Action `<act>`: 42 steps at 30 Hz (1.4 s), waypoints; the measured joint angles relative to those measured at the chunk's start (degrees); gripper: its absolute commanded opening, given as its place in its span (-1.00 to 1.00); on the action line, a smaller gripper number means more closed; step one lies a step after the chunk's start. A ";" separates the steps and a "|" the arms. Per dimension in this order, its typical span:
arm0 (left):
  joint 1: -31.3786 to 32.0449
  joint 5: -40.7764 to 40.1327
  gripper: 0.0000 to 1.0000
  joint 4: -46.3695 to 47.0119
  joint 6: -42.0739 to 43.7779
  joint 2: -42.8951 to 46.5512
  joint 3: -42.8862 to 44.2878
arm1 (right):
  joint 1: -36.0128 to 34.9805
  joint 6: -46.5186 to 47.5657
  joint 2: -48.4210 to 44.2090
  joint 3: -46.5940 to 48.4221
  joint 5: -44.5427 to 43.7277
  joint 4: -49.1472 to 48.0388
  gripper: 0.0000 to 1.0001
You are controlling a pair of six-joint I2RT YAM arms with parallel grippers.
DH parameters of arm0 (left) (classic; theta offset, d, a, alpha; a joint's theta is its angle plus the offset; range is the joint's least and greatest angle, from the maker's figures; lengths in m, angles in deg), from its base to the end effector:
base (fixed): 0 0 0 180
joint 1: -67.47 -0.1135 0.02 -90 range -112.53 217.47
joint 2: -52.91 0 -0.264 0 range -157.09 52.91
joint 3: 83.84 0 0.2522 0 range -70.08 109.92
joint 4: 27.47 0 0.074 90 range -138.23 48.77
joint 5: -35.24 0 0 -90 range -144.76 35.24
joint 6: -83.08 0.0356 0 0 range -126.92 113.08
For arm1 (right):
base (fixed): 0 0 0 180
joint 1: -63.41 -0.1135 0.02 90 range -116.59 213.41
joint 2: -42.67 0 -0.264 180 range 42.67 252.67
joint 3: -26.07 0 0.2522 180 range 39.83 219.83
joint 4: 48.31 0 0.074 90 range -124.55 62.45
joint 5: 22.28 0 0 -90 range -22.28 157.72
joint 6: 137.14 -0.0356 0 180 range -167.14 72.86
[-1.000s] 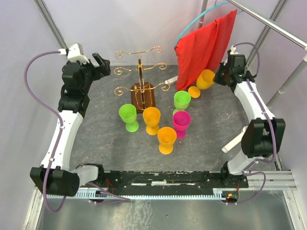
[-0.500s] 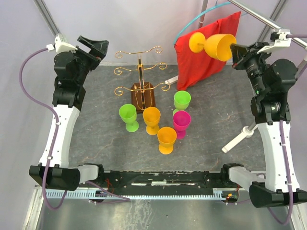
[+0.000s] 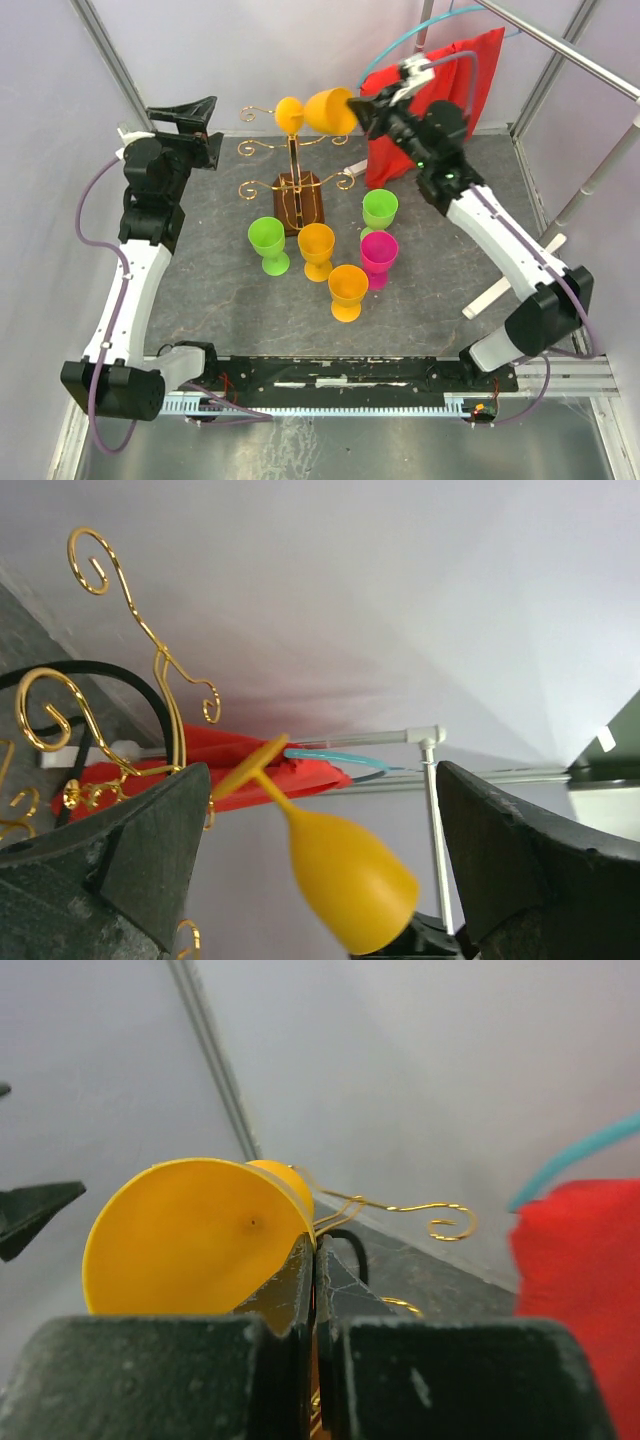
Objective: Place the wine glass upside down on the wine glass rack
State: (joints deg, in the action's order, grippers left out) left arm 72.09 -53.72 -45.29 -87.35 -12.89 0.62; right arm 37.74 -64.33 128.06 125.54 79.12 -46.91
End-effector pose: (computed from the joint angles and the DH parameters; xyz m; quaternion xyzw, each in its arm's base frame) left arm 0.2594 -0.0216 0.4366 -0.4261 0.5578 -0.4861 0.5206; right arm 0.3121 0.1578 0.4619 -0.1233 0.6142 0.3416 0.7006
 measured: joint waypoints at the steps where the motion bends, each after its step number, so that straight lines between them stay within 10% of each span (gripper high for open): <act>1: 0.02 -0.26 0.97 0.55 -2.03 0.87 -1.05 | -1.88 1.36 1.40 0.26 -0.57 -0.52 -0.98; 17: 0.37 -1.95 0.61 2.03 -13.60 7.78 -6.23 | -18.10 16.44 11.93 7.19 -6.36 -14.93 -0.98; 42: 0.37 -0.68 0.25 1.20 -14.78 6.73 -7.32 | -22.10 19.80 13.94 7.21 -1.95 -18.51 -0.98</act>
State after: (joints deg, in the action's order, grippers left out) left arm 72.46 -54.40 -44.08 -102.12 -6.16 -6.70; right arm 15.64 -44.53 142.00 132.76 77.18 -65.42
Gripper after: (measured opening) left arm 0.660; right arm 0.015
